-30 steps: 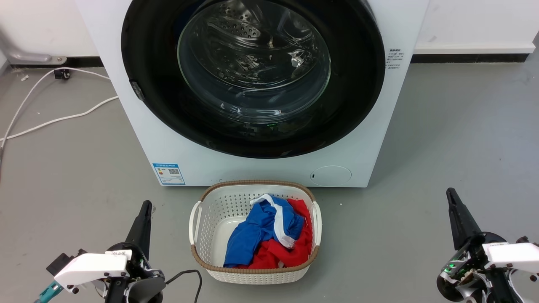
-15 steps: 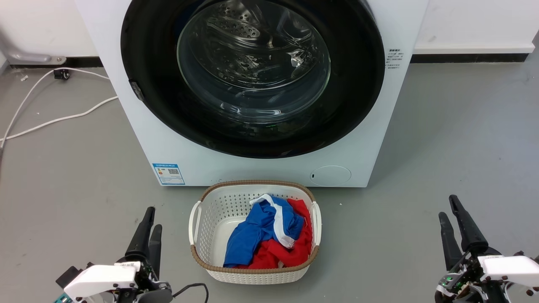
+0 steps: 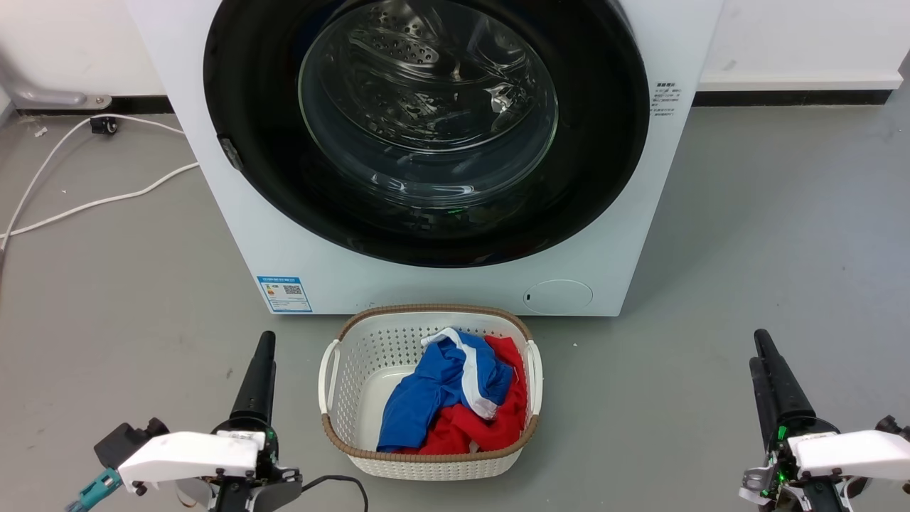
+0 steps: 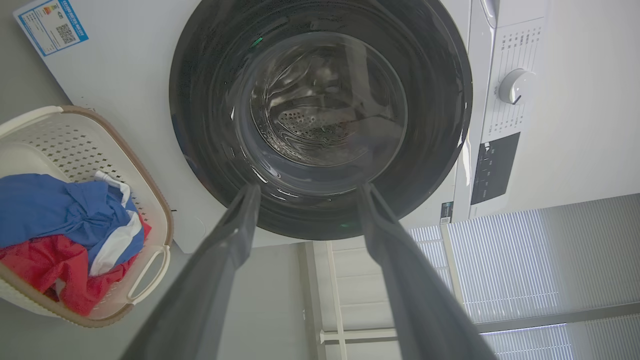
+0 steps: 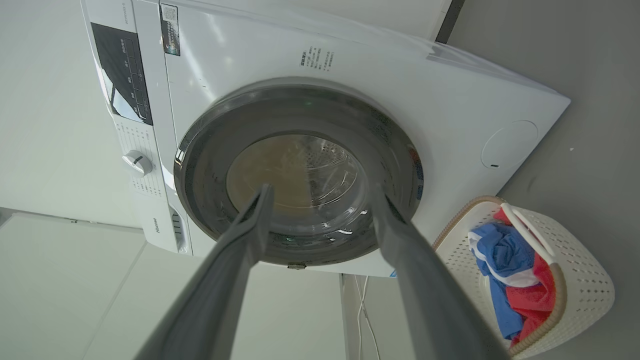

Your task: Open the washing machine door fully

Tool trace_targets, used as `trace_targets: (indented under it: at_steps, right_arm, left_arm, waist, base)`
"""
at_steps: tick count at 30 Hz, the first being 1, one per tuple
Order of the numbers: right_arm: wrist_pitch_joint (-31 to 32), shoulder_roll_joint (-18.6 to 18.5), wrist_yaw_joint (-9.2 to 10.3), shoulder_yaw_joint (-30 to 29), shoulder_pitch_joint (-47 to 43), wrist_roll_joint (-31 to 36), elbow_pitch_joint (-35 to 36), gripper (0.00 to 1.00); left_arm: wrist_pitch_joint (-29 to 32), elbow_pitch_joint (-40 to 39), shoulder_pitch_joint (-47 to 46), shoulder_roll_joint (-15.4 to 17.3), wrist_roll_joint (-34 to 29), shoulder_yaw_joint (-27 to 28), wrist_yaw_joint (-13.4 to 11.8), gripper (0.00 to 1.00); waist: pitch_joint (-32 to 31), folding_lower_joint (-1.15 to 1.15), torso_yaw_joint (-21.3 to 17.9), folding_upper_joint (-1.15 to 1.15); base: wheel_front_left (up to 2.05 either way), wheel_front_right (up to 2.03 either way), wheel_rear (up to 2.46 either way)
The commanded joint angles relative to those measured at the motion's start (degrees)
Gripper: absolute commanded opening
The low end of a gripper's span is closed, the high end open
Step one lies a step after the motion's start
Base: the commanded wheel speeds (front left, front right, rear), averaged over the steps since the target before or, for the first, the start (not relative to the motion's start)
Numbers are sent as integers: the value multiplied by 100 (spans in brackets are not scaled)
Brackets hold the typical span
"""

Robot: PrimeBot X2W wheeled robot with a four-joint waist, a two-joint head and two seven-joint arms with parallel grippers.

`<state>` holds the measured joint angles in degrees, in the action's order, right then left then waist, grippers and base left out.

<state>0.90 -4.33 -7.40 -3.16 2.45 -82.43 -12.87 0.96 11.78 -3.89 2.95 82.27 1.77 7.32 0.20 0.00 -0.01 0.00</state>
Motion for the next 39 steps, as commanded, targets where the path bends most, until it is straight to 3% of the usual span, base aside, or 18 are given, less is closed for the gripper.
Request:
trace_targets:
  at_steps: [1,16,39]
  right_arm:
    - [-68,-58,-9,14,96,307,133,100]
    - [-318,61,-10,-15,54,2805,456,100]
    - [-158,109,-11,139,-193,4913,876,100]
  left_arm:
    - [-57,-150,-137,21,-288,-54,9,100]
    - [-388,-242,-118,75,-2559,-312,-51,100]
    - [-806,-430,-129,285,-4575,-631,-108,100]
  waist:
    - [0,0,-3,0]
    - [-3,0,-8,0]
    - [-31,0,-5,0]
  base:
    - [0,0,0]
    - [0,0,0]
    - [0,0,0]
